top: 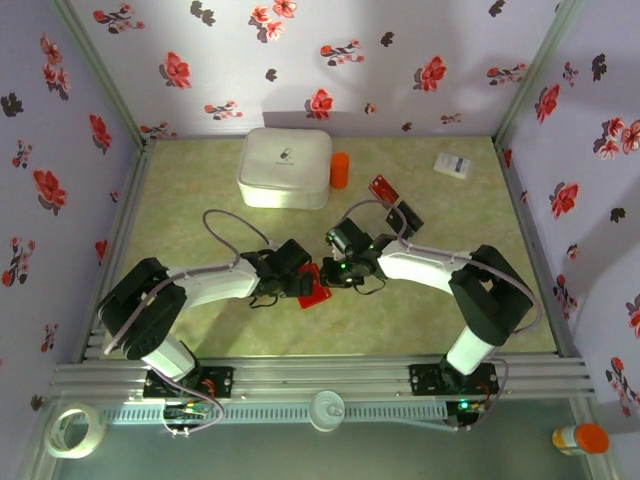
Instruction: Put the credit cards into the card holder
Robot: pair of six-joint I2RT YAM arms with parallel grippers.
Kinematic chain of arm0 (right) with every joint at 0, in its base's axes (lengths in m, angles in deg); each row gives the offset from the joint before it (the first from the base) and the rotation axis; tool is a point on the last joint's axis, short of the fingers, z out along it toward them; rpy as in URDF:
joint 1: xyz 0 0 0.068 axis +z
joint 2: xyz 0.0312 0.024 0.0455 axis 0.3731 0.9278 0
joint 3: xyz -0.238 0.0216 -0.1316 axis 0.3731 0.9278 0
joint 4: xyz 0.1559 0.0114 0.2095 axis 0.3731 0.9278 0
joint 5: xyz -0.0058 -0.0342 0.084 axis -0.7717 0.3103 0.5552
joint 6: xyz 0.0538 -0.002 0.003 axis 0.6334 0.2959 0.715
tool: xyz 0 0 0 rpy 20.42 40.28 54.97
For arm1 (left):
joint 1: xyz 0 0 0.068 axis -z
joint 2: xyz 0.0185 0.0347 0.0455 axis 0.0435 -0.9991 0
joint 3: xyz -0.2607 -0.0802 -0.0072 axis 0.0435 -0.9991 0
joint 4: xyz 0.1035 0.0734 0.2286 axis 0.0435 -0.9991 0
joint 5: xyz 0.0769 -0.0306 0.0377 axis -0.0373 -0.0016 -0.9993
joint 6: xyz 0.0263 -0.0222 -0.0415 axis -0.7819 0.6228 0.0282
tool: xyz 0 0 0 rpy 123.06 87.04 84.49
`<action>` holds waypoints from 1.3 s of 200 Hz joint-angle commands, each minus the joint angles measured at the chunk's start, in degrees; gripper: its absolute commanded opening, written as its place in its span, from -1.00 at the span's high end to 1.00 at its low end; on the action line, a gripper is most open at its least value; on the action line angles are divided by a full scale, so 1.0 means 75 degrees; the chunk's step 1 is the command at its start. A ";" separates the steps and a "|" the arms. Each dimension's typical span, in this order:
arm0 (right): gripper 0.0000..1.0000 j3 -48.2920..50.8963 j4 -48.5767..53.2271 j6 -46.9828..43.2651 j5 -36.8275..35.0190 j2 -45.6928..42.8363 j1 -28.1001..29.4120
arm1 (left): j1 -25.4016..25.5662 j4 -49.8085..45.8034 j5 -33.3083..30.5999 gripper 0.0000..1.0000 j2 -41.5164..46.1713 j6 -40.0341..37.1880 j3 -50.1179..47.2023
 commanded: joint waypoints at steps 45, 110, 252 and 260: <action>0.74 0.0110 -0.0398 0.0299 0.0489 0.0112 0.0060 | 0.0125 -0.0286 -0.0129 -1.00 -0.0409 0.0031 -0.0110; 0.78 0.0546 -0.0825 0.0441 0.0384 0.0595 0.0135 | 0.0079 -0.0497 -0.0176 -1.00 0.0085 -0.0058 0.0133; 0.79 0.0906 -0.0988 0.0582 0.0260 0.0486 0.0121 | -0.0412 -0.0211 0.0374 -1.00 0.0557 -0.0653 0.0024; 0.79 0.0915 -0.0988 0.0582 0.0250 0.0484 0.0117 | -0.0414 -0.0153 0.0377 -1.00 0.0491 -0.0671 -0.0017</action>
